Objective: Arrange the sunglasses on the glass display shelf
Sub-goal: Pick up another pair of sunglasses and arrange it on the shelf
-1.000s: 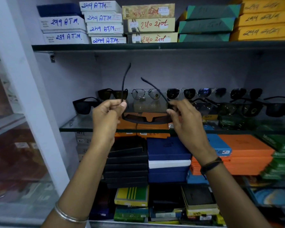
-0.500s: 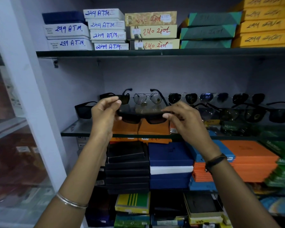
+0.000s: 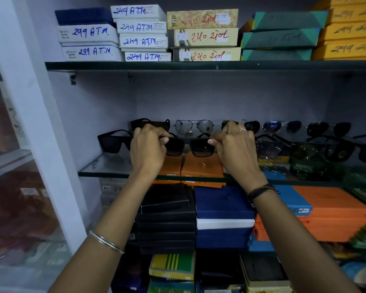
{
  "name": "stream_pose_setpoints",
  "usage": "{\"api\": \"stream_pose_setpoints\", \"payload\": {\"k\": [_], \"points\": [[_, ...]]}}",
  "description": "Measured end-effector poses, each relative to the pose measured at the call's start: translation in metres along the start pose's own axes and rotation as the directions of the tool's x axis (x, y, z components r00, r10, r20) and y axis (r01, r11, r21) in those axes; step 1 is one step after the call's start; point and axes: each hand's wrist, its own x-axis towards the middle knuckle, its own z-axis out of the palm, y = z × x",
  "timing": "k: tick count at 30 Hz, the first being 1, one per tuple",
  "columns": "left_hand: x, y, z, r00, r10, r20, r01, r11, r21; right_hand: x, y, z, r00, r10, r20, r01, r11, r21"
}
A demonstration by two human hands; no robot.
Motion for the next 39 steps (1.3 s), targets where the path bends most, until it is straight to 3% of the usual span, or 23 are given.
{"api": "stream_pose_setpoints", "payload": {"k": [6,12,15,18,20,27,39], "points": [[0.001,0.000,0.005,1.000,0.027,-0.013,-0.025,0.989,0.147,0.002,0.000,0.004,0.999,-0.011,0.045,0.017,0.990,-0.143],[0.000,0.002,0.004,0.997,0.078,0.017,-0.080,0.978,0.192,0.001,0.003,0.001,0.997,0.010,0.081,-0.005,0.998,-0.063],[-0.012,0.014,0.002,0.989,0.146,0.035,-0.149,0.986,0.069,-0.008,0.016,-0.015,0.998,0.059,0.028,-0.061,0.996,0.072],[-0.033,0.032,0.004,0.947,0.253,0.199,-0.228,0.963,-0.141,-0.023,0.039,-0.033,0.996,0.080,0.049,-0.085,0.991,0.103],[-0.039,0.035,0.010,0.912,0.318,0.260,-0.310,0.948,-0.074,-0.034,0.054,-0.040,0.990,0.078,0.113,-0.085,0.995,0.060],[-0.030,0.029,0.019,0.869,0.199,0.453,-0.245,0.968,0.045,-0.047,0.075,-0.038,0.972,0.054,0.228,-0.063,0.997,0.033],[-0.025,0.029,0.020,0.864,0.121,0.490,-0.173,0.983,0.062,-0.046,0.078,-0.036,0.966,0.031,0.255,-0.060,0.992,0.108]]}}
